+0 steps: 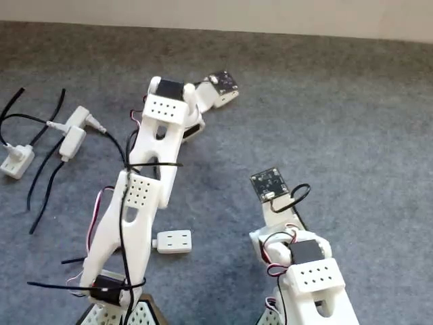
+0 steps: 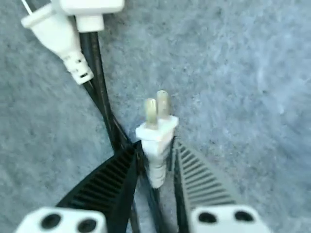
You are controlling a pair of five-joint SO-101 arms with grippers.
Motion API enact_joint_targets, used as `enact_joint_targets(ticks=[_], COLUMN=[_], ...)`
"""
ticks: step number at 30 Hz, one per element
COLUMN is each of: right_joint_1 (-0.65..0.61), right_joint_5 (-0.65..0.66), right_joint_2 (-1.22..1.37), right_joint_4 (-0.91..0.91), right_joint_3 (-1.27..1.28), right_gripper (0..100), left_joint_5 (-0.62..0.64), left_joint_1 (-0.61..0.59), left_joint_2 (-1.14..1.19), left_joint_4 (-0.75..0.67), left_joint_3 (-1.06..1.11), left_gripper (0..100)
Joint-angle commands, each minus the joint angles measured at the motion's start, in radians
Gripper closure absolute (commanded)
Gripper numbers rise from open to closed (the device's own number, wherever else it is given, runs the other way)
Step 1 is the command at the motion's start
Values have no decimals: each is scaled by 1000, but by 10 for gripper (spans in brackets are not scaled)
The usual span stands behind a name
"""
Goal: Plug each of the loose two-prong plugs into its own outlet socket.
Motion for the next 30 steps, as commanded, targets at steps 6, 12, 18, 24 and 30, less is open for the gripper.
enact_joint_targets(ticks=[6, 12, 18, 24, 30], right_joint_1=[-15, 45, 108, 137, 246], right_joint_5=[11, 6, 6, 6, 12], right_joint_2=[-8, -8, -13, -15, -15], right_joint_4=[-13, -10, 15, 35, 101], right_joint_3=[8, 7, -16, -36, -73], right_gripper=[827, 827, 827, 827, 827], left_joint_5=[0, 0, -3, -9, -6], left_joint_1=[27, 97, 225, 395, 544], left_joint_2=[-16, -220, -595, -909, -1101], left_joint_4=[34, 37, 34, 29, -35], left_joint_3=[-102, 162, 552, 957, 1233], left_gripper=[978, 979, 979, 979, 979])
